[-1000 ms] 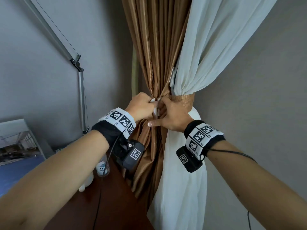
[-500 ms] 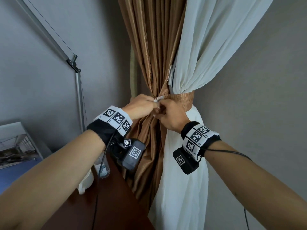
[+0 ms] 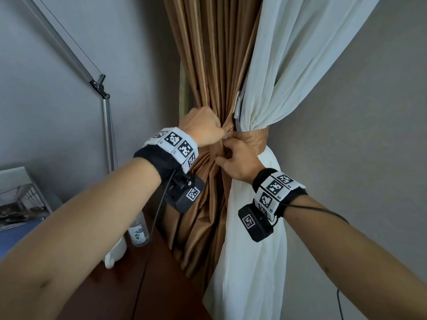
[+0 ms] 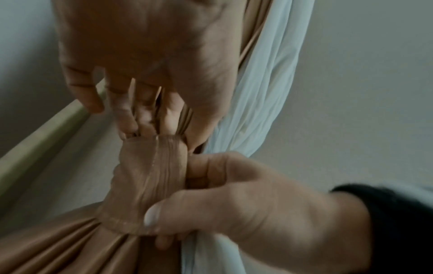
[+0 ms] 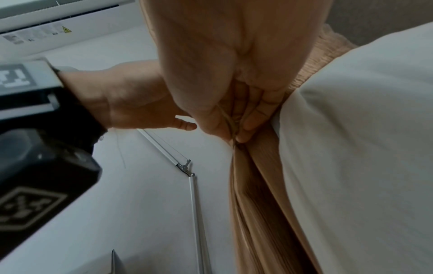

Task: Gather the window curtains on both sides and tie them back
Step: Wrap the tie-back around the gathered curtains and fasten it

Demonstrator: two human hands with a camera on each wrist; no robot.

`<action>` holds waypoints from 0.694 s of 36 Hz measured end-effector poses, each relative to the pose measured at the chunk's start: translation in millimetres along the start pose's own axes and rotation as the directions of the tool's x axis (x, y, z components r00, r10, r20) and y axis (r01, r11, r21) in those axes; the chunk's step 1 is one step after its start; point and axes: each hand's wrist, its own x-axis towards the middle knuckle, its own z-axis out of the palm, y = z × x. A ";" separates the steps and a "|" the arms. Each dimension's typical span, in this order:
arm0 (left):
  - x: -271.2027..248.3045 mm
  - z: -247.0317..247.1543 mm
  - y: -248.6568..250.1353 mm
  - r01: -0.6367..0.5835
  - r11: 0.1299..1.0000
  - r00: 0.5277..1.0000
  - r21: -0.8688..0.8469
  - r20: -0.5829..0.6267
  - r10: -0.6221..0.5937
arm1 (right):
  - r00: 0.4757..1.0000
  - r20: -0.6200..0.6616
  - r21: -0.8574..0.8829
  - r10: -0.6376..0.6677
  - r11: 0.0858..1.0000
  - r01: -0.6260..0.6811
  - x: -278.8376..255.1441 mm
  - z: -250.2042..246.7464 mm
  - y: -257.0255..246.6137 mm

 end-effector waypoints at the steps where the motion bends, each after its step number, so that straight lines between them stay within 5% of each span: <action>1: 2.0 -1.7 0.3 0.005 1.000 1.000 -0.018 0.021 -0.005 | 1.000 0.005 -0.009 -0.001 1.000 0.001 0.3 0.2 0.3; 12: 13.9 -2.8 -13.5 -0.052 0.999 0.998 -0.012 0.030 0.052 | 0.997 0.072 0.090 -0.027 0.996 0.021 2.5 -4.8 4.3; 18: 10.3 2.9 -21.9 -0.200 0.979 0.980 -0.030 0.001 0.200 | 0.991 0.102 0.182 0.092 0.977 -0.110 7.1 -7.6 10.8; 25: 15.9 1.2 -30.0 -0.201 0.976 0.977 -0.090 0.051 0.206 | 0.965 0.075 0.306 0.250 0.916 -0.260 11.0 -12.1 4.0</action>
